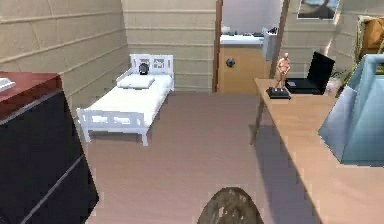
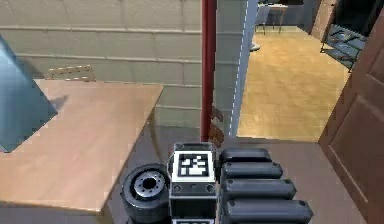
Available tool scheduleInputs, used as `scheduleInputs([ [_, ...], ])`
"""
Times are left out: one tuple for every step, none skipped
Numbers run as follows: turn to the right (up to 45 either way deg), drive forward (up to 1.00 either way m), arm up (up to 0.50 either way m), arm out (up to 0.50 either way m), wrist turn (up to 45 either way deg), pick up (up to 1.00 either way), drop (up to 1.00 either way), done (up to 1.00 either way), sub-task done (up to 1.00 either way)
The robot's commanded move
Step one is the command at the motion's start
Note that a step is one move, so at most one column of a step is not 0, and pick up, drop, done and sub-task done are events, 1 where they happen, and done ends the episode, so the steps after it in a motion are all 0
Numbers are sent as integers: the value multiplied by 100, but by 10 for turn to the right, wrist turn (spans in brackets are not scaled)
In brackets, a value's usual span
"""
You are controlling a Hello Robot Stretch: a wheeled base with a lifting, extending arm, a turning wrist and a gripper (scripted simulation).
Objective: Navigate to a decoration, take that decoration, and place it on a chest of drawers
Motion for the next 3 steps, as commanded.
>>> scheduleInputs([
  [0,100,0,0,0,0,0,0,0],
  [30,0,0,0,0,0,0,0,0],
  [0,100,0,0,0,0,0,0,0],
])
